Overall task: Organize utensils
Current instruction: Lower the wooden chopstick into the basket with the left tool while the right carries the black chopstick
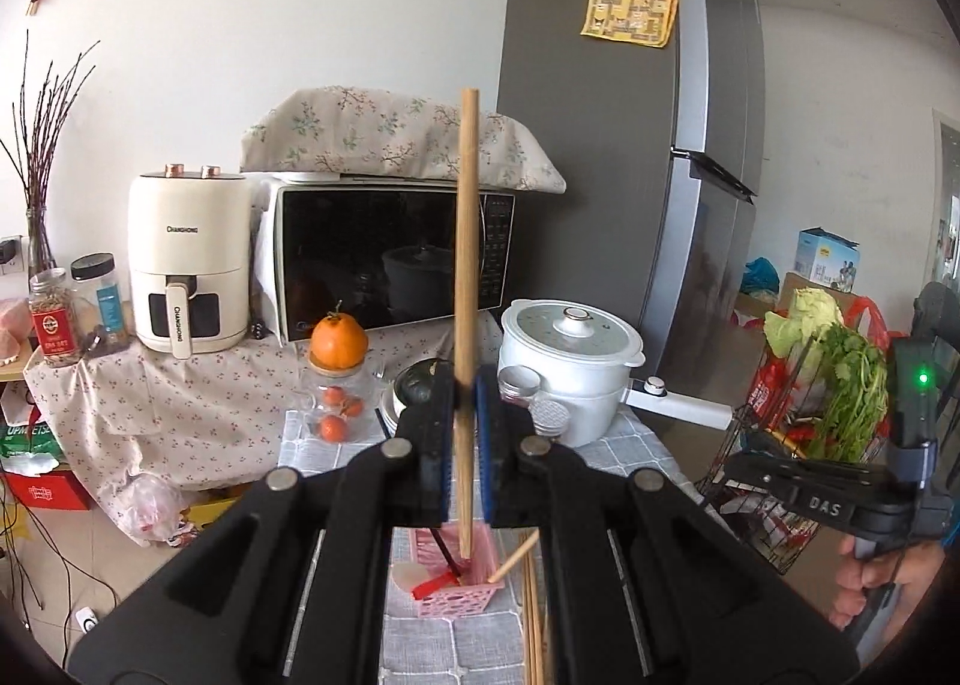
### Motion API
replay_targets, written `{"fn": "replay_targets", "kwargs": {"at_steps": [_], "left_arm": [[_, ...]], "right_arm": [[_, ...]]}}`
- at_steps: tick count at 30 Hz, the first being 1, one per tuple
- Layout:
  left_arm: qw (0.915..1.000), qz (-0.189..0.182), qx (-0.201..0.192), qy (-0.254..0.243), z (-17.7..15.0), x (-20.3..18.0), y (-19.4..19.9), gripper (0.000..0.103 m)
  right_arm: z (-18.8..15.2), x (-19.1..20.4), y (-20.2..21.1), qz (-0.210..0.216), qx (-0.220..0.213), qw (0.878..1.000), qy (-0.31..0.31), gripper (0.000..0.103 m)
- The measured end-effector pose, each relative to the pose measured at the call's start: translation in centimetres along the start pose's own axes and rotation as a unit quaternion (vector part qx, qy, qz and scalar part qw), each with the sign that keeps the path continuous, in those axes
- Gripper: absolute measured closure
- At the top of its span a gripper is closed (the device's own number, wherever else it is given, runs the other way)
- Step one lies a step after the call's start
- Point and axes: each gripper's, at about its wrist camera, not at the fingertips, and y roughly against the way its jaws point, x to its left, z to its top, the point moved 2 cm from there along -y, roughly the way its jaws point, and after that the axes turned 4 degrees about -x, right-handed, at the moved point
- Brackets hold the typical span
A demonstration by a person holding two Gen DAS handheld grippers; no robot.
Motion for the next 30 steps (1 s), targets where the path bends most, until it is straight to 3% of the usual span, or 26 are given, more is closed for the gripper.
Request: {"fn": "replay_targets", "kwargs": {"at_steps": [6,12,23,30], "left_arm": [[0.9988,-0.008,0.046,0.011,-2.8,2.8,-5.5,0.095],[0.9978,-0.005,0.065,0.01,-4.6,3.9,-8.6,0.095],[0.9952,-0.036,0.087,0.026,-4.8,4.3,-9.8,0.095],[0.9923,-0.04,0.116,0.01,-5.8,4.3,-10.9,0.095]], "right_arm": [[0.3,0.8,-1.0,0.013,-0.004,1.0,-0.007,0.097],[0.9,1.4,-2.3,0.019,-0.008,1.0,0.0,0.097],[2.1,2.8,-4.5,0.044,-0.011,0.999,-0.004,0.097],[2.8,4.4,-6.3,0.058,-0.01,0.998,0.004,0.097]]}}
